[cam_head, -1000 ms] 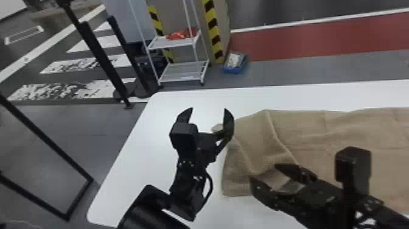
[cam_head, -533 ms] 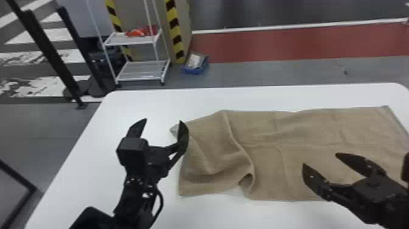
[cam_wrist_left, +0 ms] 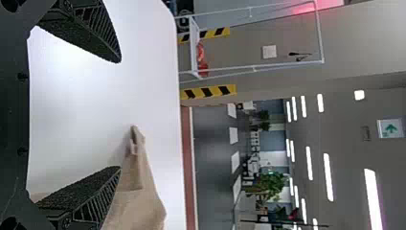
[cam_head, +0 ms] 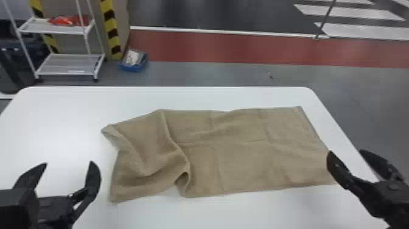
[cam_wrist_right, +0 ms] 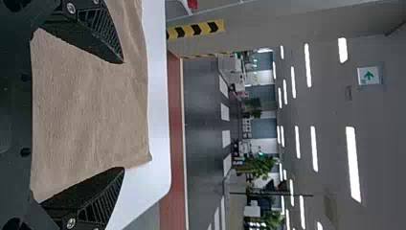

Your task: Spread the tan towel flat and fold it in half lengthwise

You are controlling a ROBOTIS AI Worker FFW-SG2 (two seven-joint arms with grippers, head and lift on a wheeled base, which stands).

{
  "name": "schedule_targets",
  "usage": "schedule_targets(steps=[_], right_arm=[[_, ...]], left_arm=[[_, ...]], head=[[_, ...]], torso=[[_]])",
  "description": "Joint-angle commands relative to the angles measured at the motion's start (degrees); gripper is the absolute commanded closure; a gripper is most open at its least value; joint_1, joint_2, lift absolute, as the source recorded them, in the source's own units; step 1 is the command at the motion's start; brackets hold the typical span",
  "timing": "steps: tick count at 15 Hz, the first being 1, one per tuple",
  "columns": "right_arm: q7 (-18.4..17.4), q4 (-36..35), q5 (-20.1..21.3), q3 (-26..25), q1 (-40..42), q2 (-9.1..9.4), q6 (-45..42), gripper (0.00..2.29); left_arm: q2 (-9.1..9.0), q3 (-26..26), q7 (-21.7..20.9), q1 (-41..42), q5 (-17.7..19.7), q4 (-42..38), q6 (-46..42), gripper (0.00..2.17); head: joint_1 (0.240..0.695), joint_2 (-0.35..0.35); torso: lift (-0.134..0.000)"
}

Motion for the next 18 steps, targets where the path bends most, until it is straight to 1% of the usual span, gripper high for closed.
schedule_targets(steps=[1, 2, 3, 4, 6, 7, 8, 9, 11, 15, 16, 18], right_arm=[[0.43, 2.48, -0.95, -2.83, 2.54, 1.73, -6.79, 0.10], [0.61, 3.27, -1.04, -3.88, 3.24, 2.52, -9.25, 0.10], [0.96, 3.97, -1.65, -4.85, 3.77, 2.96, -10.65, 0.10], [1.31, 4.85, -2.27, -5.55, 4.12, 2.96, -11.36, 0.10], [2.10, 5.64, -2.27, -6.17, 4.38, 3.49, -11.88, 0.11], [2.45, 6.08, -2.18, -6.34, 4.47, 4.19, -12.94, 0.11], [2.54, 6.43, -2.18, -6.34, 4.47, 4.55, -13.29, 0.11], [2.54, 6.69, -2.18, -6.43, 4.38, 4.81, -13.64, 0.11], [2.54, 6.96, -2.18, -6.60, 4.38, 5.25, -14.52, 0.12], [2.98, 7.84, -2.27, -6.78, 4.21, 5.51, -15.05, 0.12], [2.98, 7.84, -2.27, -6.78, 4.21, 5.51, -15.05, 0.12], [3.42, 7.84, -2.27, -6.96, 4.21, 5.51, -15.05, 0.12]], left_arm=[[0.44, 0.32, 0.31, 3.20, 2.86, -1.83, 3.38, 0.09], [0.62, 0.23, 0.05, 4.08, 3.74, -2.36, 3.38, 0.09], [0.80, -0.30, -0.22, 4.61, 3.82, -2.53, 3.38, 0.09], [0.80, -1.18, -0.57, 4.70, 3.82, -2.53, 3.56, 0.09], [1.50, -3.73, -1.18, 4.61, 3.82, -2.71, 3.73, 0.09], [1.76, -5.13, -2.06, 4.43, 3.65, -2.53, 3.73, 0.10], [1.76, -5.92, -3.03, 4.08, 3.21, -1.92, 3.73, 0.23], [1.67, -7.42, -3.12, 3.03, 2.59, -0.69, 3.73, 0.28], [1.59, -8.82, -2.33, 1.97, 1.19, 0.63, 3.73, 0.28], [1.23, -10.05, -1.97, 0.30, 1.01, 3.27, 3.73, 0.28], [1.06, -10.49, -1.89, -0.22, 0.05, 4.24, 3.73, 0.40], [0.97, -11.20, -1.36, -1.19, -0.83, 5.38, 3.73, 0.42]], head=[[0.695, -0.166], [0.695, -0.190], [0.695, -0.230], [0.695, -0.253], [0.695, -0.294], [0.695, -0.339], [0.695, -0.350], [0.695, -0.350], [0.695, -0.350], [0.695, -0.350], [0.695, -0.350], [0.695, -0.350]], torso=[[-0.128], [-0.128], [-0.128], [-0.128], [-0.128], [-0.128], [-0.128], [-0.128], [-0.128], [-0.128], [-0.128], [-0.128]])
